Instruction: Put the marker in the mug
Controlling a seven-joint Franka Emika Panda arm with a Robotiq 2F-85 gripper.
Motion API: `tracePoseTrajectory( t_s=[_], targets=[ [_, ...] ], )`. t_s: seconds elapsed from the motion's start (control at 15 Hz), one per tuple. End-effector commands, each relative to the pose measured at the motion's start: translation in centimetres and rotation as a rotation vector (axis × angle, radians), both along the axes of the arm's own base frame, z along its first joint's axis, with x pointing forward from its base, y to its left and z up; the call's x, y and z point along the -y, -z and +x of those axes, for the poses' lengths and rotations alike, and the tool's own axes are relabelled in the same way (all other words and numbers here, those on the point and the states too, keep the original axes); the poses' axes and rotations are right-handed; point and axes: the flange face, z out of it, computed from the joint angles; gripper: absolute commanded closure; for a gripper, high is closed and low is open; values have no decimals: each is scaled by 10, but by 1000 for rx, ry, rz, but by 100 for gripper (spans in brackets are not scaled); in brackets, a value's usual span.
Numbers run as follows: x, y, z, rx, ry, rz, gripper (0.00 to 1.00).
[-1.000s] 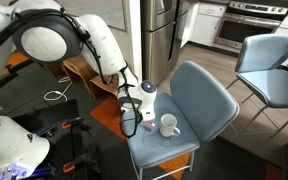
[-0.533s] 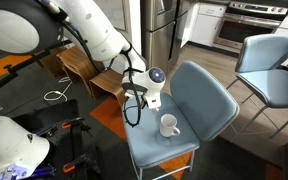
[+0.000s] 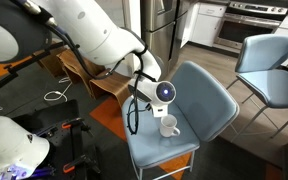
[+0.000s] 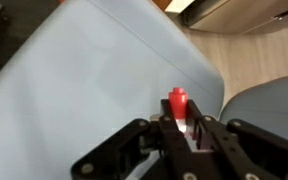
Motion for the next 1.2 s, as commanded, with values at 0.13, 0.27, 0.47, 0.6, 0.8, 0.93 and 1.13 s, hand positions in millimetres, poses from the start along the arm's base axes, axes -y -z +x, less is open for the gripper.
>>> tracePoseTrajectory(
  t_s=[0.13, 0.27, 0.47, 0.6, 0.8, 0.93, 1.13],
  targets=[
    [32, -2, 8, 110, 186, 182, 95],
    [39, 3, 6, 144, 261, 269, 95],
    [49, 15, -2, 165, 353, 351, 95],
    [57, 23, -9, 174, 396, 365, 95],
    [70, 31, -17, 192, 448, 390, 95],
    [74, 35, -20, 190, 470, 406, 95],
    [76, 42, -28, 154, 503, 432, 95]
  ],
)
